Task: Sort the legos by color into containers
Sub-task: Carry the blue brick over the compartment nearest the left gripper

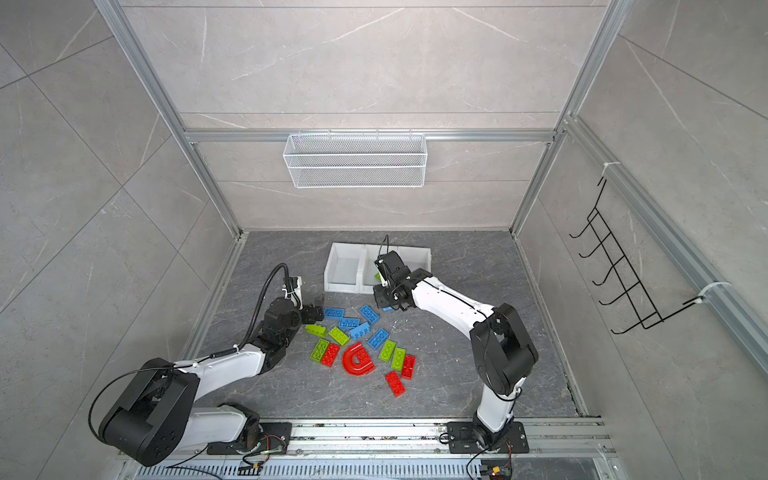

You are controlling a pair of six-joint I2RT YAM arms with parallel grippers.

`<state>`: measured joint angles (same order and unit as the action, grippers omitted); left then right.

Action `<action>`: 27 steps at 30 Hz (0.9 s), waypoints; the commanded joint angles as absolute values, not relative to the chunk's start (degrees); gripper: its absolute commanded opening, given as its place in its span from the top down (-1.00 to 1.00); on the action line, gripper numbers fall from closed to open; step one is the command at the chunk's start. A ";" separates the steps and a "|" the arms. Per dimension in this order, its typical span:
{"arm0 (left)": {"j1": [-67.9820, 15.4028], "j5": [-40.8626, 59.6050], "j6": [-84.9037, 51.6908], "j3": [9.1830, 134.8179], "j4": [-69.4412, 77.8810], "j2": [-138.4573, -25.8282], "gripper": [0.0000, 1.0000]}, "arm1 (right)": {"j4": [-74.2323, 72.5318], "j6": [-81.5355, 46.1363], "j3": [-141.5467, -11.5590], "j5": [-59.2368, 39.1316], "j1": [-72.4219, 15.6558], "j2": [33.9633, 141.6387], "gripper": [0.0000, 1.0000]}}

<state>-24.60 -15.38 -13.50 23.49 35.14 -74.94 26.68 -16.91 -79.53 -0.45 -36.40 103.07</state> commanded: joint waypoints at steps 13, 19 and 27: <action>-20.13 -10.92 -18.56 21.42 41.66 -72.88 -0.94 | 2.04 -21.32 -95.66 -6.81 -37.81 122.10 0.33; -20.17 -10.54 -18.77 21.40 41.49 -72.77 -0.94 | 2.99 -21.27 -102.13 -5.78 -38.67 127.12 0.31; -20.18 -10.11 -18.81 21.49 41.32 -72.85 -0.94 | 6.71 -20.18 -106.66 -3.95 -38.66 129.93 0.22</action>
